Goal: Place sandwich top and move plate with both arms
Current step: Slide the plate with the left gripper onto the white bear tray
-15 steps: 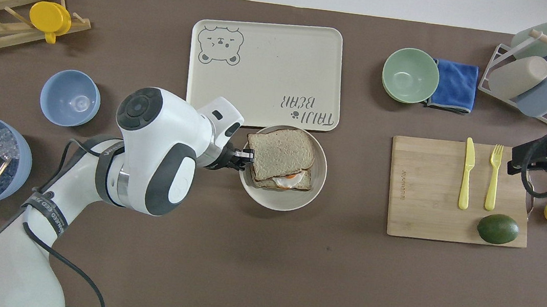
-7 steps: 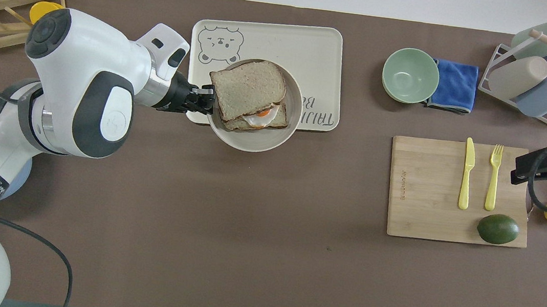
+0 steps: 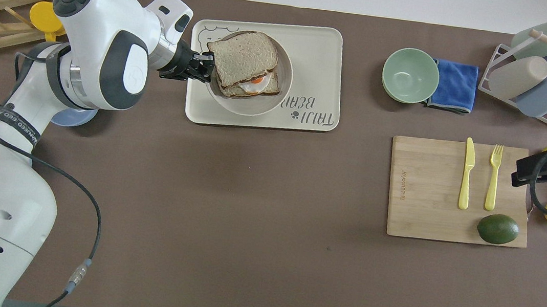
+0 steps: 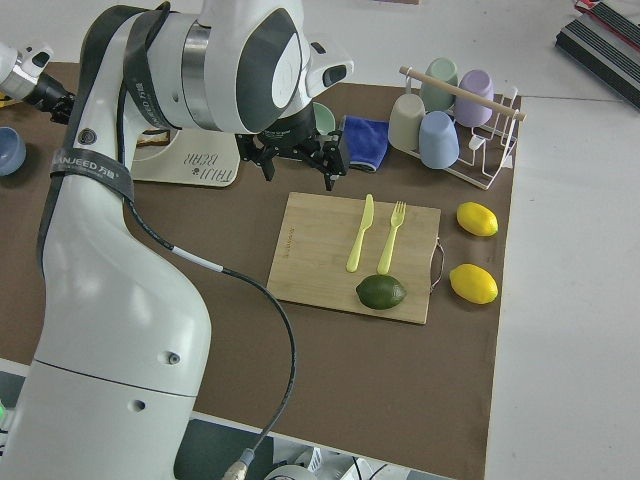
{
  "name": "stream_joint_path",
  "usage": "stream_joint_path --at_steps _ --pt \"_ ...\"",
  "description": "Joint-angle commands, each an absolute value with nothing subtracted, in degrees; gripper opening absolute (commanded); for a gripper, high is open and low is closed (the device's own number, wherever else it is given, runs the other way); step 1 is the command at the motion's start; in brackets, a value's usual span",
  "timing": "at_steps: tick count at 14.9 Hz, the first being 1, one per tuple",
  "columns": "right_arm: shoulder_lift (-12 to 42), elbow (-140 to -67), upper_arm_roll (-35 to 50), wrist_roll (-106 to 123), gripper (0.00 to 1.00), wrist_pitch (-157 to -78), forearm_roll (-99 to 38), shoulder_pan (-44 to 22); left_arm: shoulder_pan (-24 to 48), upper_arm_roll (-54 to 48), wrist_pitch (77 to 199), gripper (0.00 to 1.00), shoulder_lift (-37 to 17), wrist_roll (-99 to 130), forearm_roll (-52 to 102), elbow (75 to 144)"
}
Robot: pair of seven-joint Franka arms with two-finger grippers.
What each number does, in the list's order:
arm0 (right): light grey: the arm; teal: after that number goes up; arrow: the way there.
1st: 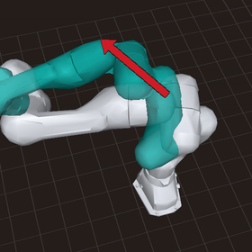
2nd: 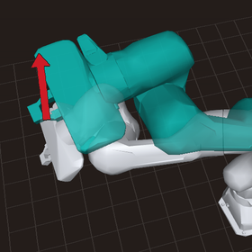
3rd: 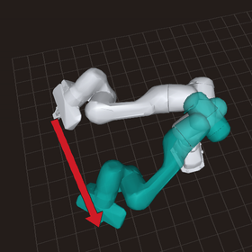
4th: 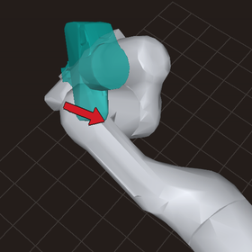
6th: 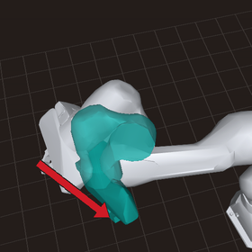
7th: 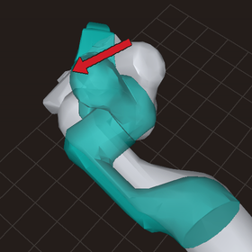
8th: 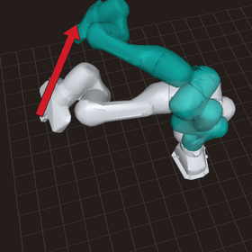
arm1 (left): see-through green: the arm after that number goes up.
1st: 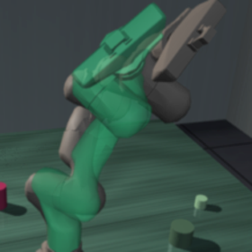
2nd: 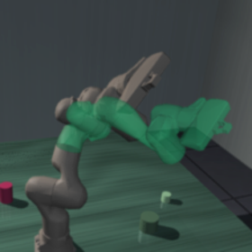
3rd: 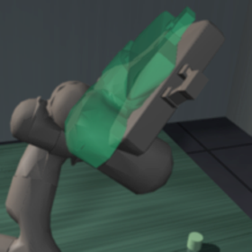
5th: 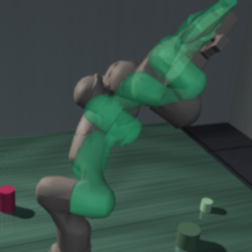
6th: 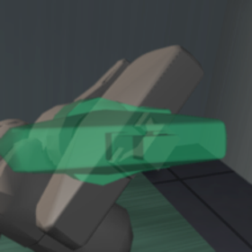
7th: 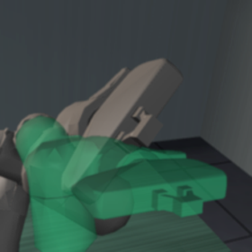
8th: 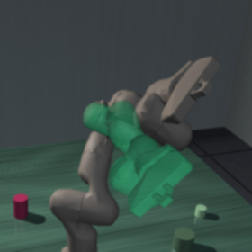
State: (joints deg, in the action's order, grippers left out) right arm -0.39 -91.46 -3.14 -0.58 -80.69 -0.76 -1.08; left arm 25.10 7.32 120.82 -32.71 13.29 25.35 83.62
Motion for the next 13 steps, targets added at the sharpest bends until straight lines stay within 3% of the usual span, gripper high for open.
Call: stream_joint_path --at_steps 1,10,11,12,13 --pt "-1.23 -92.37 -2.64 2.63 1.00 -82.34 0.26 -0.44 24.96 6.77 122.24 0.00 -36.12 9.86 24.52 79.80" --pt "-1.14 -92.37 -2.64 2.55 1.00 -83.23 0.26 -0.35 27.95 6.68 129.12 0.00 -34.89 7.56 25.14 86.13" --pt "-1.14 -92.37 -2.64 2.64 1.00 -83.41 0.26 -0.35 27.78 6.68 128.94 0.22 -34.89 7.56 25.14 86.05" --pt "-1.14 -92.37 -2.64 2.55 1.00 -83.50 0.26 -0.35 27.60 6.68 128.85 0.31 -34.89 7.56 25.14 86.04" --pt "-1.23 -92.46 -2.64 2.55 1.00 -83.50 0.26 -0.44 27.51 6.68 128.76 0.66 -34.89 7.65 25.14 85.96"
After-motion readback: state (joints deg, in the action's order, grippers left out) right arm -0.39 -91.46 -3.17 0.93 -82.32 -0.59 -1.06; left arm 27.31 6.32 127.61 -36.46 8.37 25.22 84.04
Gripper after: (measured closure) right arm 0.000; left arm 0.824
